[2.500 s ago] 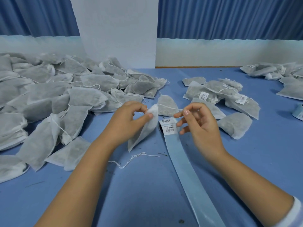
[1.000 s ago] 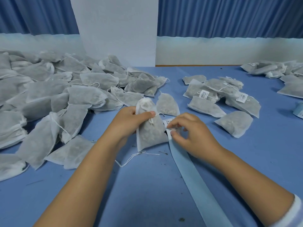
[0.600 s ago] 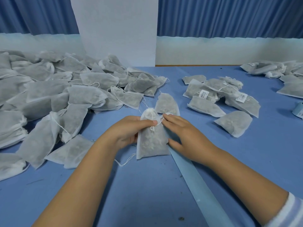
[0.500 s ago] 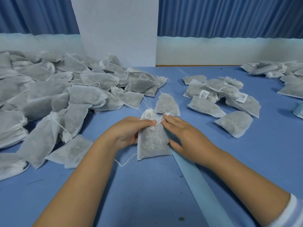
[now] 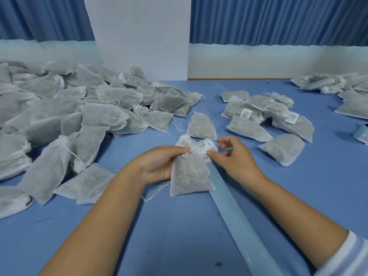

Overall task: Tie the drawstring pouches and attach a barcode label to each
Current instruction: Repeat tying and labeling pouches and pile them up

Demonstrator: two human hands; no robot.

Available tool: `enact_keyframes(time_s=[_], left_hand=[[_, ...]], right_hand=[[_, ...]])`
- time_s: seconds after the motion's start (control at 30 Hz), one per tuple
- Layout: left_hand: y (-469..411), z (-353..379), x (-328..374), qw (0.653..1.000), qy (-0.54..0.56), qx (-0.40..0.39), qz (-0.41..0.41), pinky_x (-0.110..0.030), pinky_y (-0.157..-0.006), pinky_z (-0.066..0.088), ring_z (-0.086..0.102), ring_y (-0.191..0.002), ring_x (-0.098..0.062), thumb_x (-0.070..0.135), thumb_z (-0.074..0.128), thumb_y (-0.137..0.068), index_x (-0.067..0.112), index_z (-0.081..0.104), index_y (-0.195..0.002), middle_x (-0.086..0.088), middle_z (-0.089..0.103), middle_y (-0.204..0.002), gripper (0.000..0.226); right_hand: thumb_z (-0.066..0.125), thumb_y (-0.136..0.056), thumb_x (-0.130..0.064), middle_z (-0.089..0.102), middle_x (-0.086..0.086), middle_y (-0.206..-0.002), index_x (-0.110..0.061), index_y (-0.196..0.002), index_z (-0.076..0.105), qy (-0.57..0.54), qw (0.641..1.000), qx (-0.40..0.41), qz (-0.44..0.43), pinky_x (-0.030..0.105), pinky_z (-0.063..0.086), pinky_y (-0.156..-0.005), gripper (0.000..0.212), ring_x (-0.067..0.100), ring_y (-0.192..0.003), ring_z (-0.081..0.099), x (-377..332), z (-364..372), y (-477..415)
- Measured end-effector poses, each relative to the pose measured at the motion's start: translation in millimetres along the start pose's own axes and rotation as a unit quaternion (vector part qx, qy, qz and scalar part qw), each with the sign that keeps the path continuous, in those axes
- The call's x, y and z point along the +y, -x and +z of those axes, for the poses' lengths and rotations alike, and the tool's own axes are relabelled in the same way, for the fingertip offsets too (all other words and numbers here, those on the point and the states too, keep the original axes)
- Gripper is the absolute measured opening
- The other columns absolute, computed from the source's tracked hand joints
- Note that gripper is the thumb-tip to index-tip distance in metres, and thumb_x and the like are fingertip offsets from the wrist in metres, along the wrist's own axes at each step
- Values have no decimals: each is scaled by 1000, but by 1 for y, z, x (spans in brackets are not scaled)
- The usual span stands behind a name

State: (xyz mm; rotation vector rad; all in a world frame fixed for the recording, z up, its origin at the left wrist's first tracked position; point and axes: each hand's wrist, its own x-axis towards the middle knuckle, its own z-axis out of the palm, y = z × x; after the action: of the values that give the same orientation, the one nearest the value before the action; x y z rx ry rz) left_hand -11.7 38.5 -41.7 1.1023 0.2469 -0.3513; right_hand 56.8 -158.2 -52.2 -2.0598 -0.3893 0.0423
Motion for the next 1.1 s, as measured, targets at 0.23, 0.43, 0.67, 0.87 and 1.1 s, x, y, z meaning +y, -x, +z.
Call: enact_keyframes(time_s=[0.23,0.43,0.67,0.87,1.1], left_hand=[[2,-5,5,999,29,-36,23,-45,-99,51,64,-117,-29,22,56,-90,2,57,-131,-17,65,-129,46],[-2,-6,4,995,52,-16,86,-48,-106,46,55,-129,-34,21,58,-88,0,53,-137,-21,56,-139,53],[-6,-8,6,989,83,59,108,-42,-97,53,63,-116,-26,20,63,-85,10,65,-119,-12,65,-129,35],[-1,-17,13,985,42,139,91,-36,-82,59,68,-104,-21,18,61,-96,8,65,-120,-10,69,-117,27],[14,-21,18,979,-119,159,42,-31,-71,61,70,-88,-20,18,64,-94,10,69,-110,-9,72,-106,19]], right_hand=[[77,-83,-13,69,8,-98,-22,-92,64,-76,994,-67,-34,16,48,-68,19,10,-69,63,-3,0,2],[68,-82,5,52,0,-128,-35,-114,55,-116,989,-57,-68,9,46,-64,52,1,-70,69,-7,5,7],[68,-80,4,67,0,-87,-20,-84,60,-67,990,-108,-64,25,48,-70,26,13,-66,60,-2,0,4],[68,-82,-5,60,-10,-79,-19,-109,71,76,984,-135,-85,9,43,-70,31,-1,-63,52,2,1,4],[76,-82,-5,73,-7,-82,-20,-103,74,-65,984,-161,-48,13,50,-73,26,4,-70,62,0,-3,4]])
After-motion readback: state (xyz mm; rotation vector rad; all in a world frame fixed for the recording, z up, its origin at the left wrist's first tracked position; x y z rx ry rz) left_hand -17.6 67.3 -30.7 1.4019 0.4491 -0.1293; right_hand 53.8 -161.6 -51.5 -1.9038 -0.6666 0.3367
